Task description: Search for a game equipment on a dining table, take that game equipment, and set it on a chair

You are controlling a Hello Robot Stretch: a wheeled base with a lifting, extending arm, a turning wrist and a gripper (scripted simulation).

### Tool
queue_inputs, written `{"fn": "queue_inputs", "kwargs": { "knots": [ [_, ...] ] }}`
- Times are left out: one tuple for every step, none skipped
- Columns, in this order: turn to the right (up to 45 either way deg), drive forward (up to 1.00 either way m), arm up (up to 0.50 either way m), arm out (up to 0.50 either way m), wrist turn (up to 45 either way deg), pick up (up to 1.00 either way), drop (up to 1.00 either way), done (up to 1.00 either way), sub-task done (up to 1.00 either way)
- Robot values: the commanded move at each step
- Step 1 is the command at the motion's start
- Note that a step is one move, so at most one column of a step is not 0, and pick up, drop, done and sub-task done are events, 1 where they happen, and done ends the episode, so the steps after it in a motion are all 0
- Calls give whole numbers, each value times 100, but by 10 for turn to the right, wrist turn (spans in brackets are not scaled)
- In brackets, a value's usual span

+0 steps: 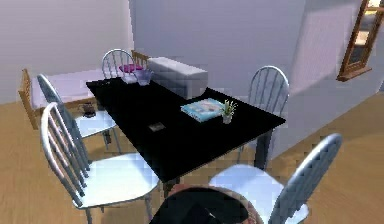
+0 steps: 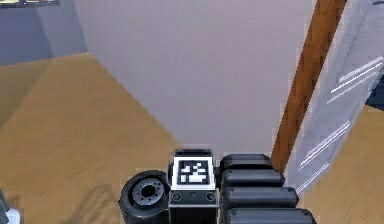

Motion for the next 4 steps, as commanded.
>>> {"fn": "queue_inputs", "kwargs": {
  "knots": [
    [0,5,0,0,0,0,0,0,0],
    [-60,0,0,0,0,0,0,0,0],
    [30,0,0,0,0,0,0,0,0],
    [-30,0,0,0,0,0,0,0,0]
  ]
}}
